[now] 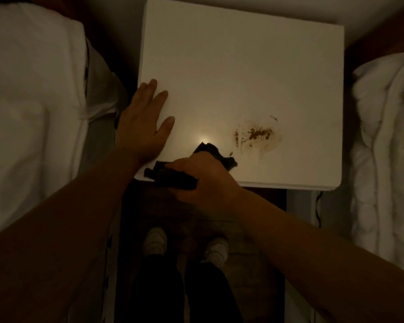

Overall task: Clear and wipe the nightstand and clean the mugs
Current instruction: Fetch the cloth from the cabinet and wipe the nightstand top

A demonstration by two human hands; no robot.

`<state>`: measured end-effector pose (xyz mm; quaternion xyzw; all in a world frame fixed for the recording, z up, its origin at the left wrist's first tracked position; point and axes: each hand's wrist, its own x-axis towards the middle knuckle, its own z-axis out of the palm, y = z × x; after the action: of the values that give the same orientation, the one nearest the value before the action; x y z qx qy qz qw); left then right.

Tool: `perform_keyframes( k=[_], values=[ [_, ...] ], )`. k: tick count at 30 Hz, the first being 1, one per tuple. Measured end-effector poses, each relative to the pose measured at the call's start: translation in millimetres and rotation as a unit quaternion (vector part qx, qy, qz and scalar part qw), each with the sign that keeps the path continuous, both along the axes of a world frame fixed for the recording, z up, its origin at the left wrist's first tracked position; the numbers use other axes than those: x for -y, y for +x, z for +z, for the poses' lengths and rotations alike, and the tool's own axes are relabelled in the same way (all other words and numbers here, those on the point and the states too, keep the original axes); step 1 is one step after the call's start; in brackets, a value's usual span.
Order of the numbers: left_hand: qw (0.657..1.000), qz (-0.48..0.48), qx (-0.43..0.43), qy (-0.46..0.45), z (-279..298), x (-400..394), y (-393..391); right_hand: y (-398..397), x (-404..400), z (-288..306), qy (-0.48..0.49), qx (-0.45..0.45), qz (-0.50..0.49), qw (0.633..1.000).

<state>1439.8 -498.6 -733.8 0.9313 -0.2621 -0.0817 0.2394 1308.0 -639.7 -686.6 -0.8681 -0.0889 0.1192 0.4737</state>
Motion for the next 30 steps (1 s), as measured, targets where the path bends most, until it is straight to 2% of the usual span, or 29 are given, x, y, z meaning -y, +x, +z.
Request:
perform_keyframes(
  k=[2, 4, 6, 11, 13, 14, 16, 18, 19, 22, 30],
  values=[
    [0.999, -0.006, 0.009, 0.036, 1.8, 2.3, 1.1, -3.8, -2.8, 9.3, 0.037, -0.002, -0.046, 0.998],
    [0.998, -0.007, 0.002, 0.060, 4.9, 4.2, 3.3, 3.9, 2.8, 21.0, 0.067, 0.041, -0.109, 0.991],
    [0.998, -0.004, -0.007, 0.067, 7.1, 5.5, 2.8, 23.9, 22.0, 30.1, 0.066, 0.057, -0.183, 0.979],
    [0.998, -0.004, 0.015, 0.055, 8.3, 3.9, -2.8, 101.4, 97.1, 26.4, 0.076, 0.058, -0.391, 0.916],
    [0.997, 0.000, 0.014, 0.073, 7.6, 4.5, -1.8, 129.3, 132.9, 15.8, 0.034, 0.082, -0.437, 0.895],
    [0.996, 0.000, 0.015, 0.084, 7.9, 4.6, -1.9, 139.8, 149.4, 7.9, -0.007, 0.077, -0.439, 0.895],
    [0.995, -0.002, 0.021, 0.098, 8.6, 2.9, -1.2, 155.3, 170.7, -12.9, -0.172, 0.025, -0.391, 0.904],
    [0.995, -0.006, 0.021, 0.097, 10.9, 4.9, -2.1, 156.3, 177.0, -30.9, -0.327, -0.011, -0.324, 0.888],
    [0.995, -0.006, 0.015, 0.097, 11.4, 5.6, -1.9, 155.9, 175.1, -36.2, -0.358, 0.001, -0.302, 0.883],
    [0.995, -0.004, 0.001, 0.099, 12.1, 6.3, -0.6, 155.5, 168.1, -37.8, -0.363, 0.031, -0.277, 0.889],
    [0.995, -0.007, -0.001, 0.101, 12.3, 6.6, -0.8, 127.4, 129.8, -29.9, -0.285, 0.058, -0.208, 0.934]
  ],
)
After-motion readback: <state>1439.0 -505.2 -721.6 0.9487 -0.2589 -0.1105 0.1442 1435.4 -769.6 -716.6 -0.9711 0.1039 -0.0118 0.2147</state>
